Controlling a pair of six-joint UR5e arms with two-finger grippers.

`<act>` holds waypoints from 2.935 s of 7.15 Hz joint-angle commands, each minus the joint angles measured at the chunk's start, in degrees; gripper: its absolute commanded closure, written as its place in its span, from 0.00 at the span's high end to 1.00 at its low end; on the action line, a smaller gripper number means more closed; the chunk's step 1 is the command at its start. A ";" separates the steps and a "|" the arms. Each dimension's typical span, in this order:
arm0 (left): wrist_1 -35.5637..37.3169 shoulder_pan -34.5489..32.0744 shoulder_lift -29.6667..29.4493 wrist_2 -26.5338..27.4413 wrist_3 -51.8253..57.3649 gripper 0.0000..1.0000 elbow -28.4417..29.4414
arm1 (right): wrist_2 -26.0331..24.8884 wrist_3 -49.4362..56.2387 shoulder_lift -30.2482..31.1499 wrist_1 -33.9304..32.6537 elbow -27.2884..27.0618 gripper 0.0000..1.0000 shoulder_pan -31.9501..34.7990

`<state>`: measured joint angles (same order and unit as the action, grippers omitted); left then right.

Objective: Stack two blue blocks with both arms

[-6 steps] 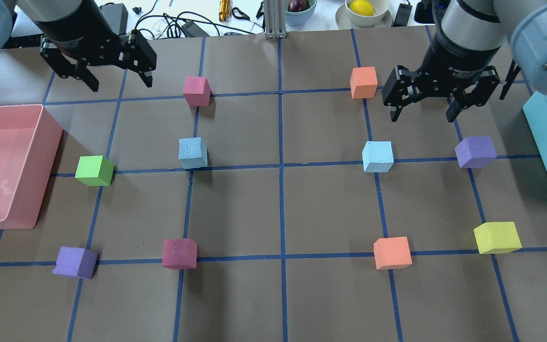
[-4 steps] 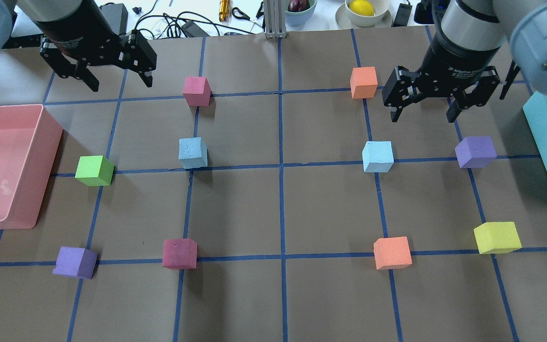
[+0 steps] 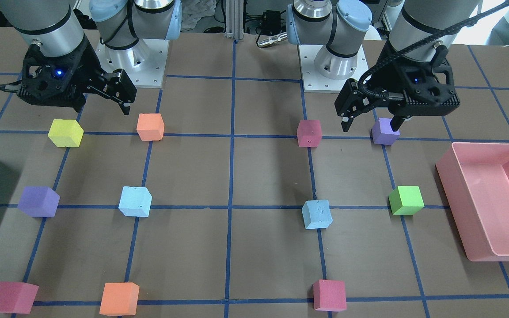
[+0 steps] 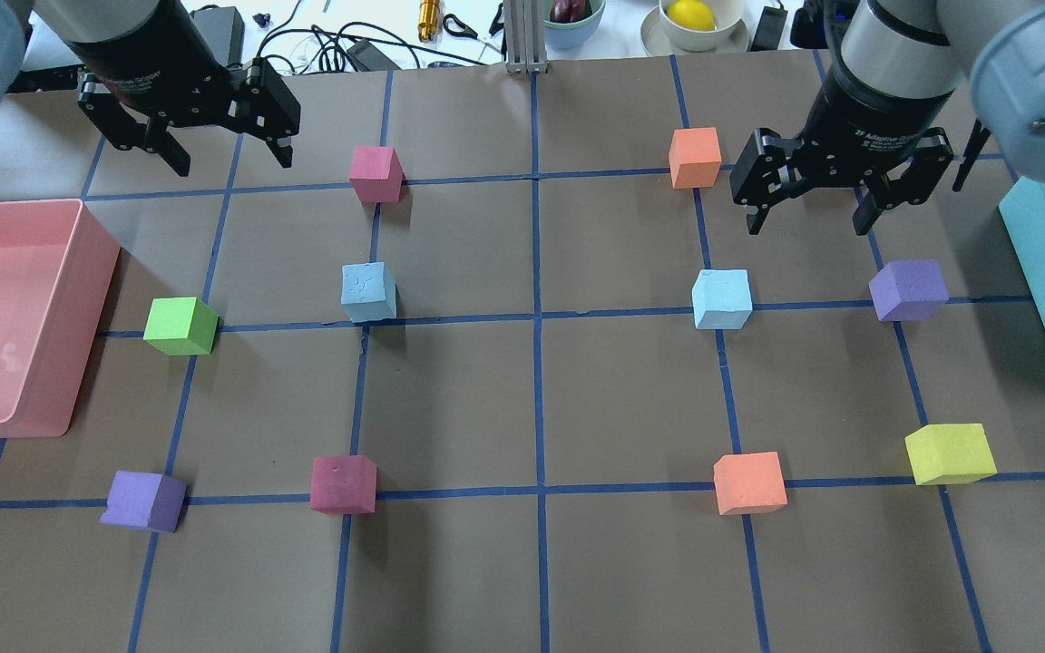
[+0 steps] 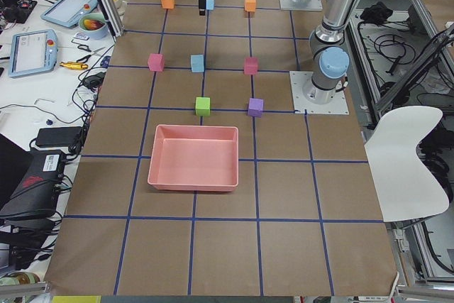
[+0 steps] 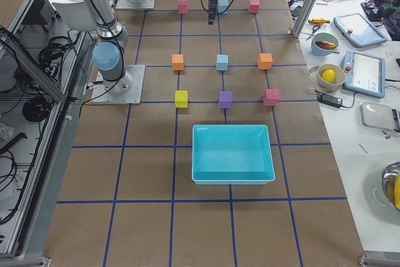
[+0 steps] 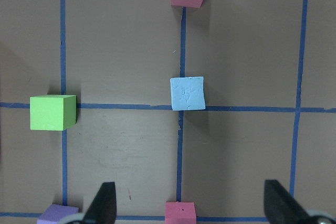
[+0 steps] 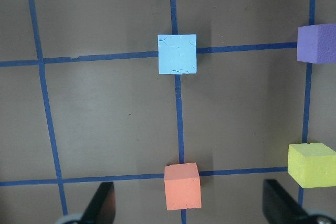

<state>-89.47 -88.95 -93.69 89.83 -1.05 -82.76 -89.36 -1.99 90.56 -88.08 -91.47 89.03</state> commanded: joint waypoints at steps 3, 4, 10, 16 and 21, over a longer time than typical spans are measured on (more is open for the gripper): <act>0.00 0.00 0.00 -0.09 0.00 1.00 -0.03 | 0.59 0.41 -8.60 -5.57 -0.38 1.00 -0.62; 0.00 0.00 0.00 -0.18 0.00 1.00 -0.03 | 0.07 0.58 -11.69 -10.49 -0.46 1.00 -0.62; 0.00 0.00 0.00 -0.18 0.00 1.00 -0.03 | 0.68 -0.21 -23.40 -28.55 -8.20 1.00 -0.53; 0.09 0.00 0.00 -0.26 0.00 1.00 -0.03 | 0.16 -0.21 -24.91 -28.47 -9.35 0.03 -0.53; 0.18 0.09 -0.09 -0.26 0.09 1.00 -0.03 | 2.07 -7.11 -20.00 -22.95 -6.28 0.00 6.02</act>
<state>-89.31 -88.90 -93.78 89.56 -0.97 -82.79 -88.40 -5.01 68.68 -113.62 -98.95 91.02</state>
